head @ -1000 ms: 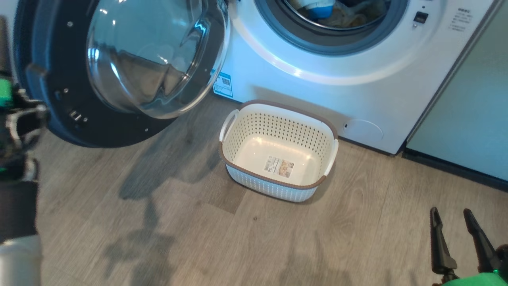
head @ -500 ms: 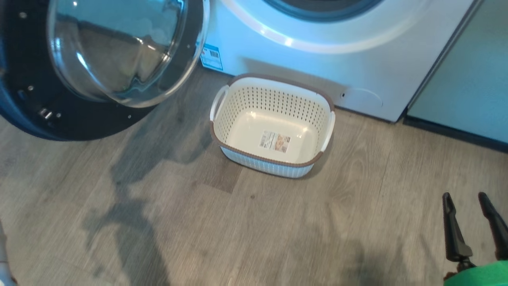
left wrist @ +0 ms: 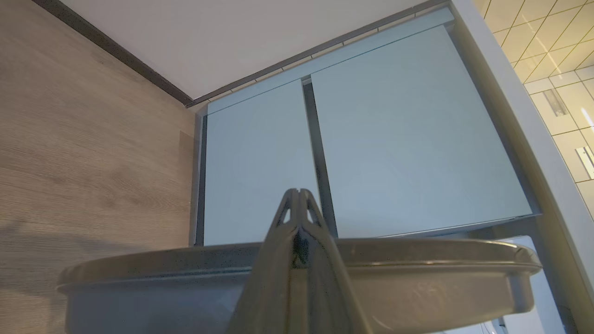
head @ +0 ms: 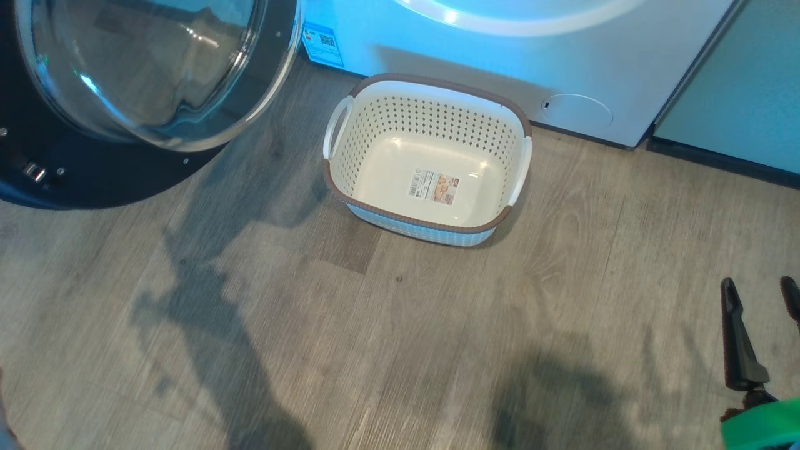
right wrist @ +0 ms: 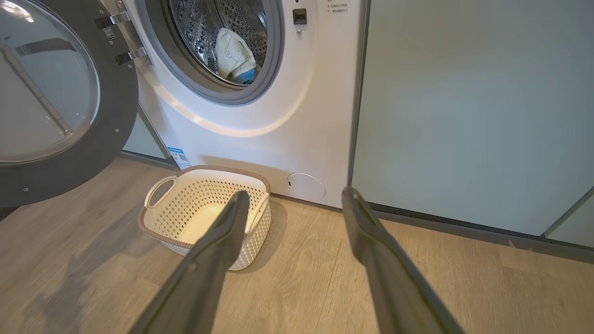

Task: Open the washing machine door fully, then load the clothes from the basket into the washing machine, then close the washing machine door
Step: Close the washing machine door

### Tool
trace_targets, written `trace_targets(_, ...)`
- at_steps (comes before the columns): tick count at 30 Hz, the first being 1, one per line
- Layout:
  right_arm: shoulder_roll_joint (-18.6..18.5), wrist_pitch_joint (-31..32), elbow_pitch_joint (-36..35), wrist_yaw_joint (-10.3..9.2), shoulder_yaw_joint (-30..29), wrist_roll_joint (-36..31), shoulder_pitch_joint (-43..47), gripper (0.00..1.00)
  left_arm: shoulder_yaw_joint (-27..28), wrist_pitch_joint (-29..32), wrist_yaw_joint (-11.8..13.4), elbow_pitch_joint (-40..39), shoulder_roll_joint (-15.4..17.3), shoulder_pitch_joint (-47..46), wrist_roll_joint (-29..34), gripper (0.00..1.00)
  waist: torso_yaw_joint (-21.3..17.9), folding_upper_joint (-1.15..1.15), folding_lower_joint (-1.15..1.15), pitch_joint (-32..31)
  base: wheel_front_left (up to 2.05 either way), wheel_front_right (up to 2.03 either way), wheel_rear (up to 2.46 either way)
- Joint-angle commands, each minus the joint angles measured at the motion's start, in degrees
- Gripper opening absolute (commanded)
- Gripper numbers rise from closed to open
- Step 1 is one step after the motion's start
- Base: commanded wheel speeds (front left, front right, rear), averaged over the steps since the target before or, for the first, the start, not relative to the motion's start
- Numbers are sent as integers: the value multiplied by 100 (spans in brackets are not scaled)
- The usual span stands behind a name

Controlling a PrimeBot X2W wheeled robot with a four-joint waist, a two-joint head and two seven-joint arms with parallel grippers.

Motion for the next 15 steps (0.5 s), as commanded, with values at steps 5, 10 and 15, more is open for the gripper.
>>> trace_targets(5, -149, 25, -224, 25, 93, 29, -210, 100, -15, 161, -39, -121, 442, -161, -2, 0, 26, 0, 0, 34, 0, 0, 0)
trace_targets(10, -148, 45, -216, 25, 82, 33, -222, 100, -124, 438, -40, -239, 419, -81, -109, 0, 48, 0, 0, 35, 0, 0, 0)
trace_targets(15, -128, 51, -204, 25, 76, 34, -238, 100, -321, 874, -40, -494, 384, 72, -213, 0, 101, 0, 0, 20, 0, 0, 0)
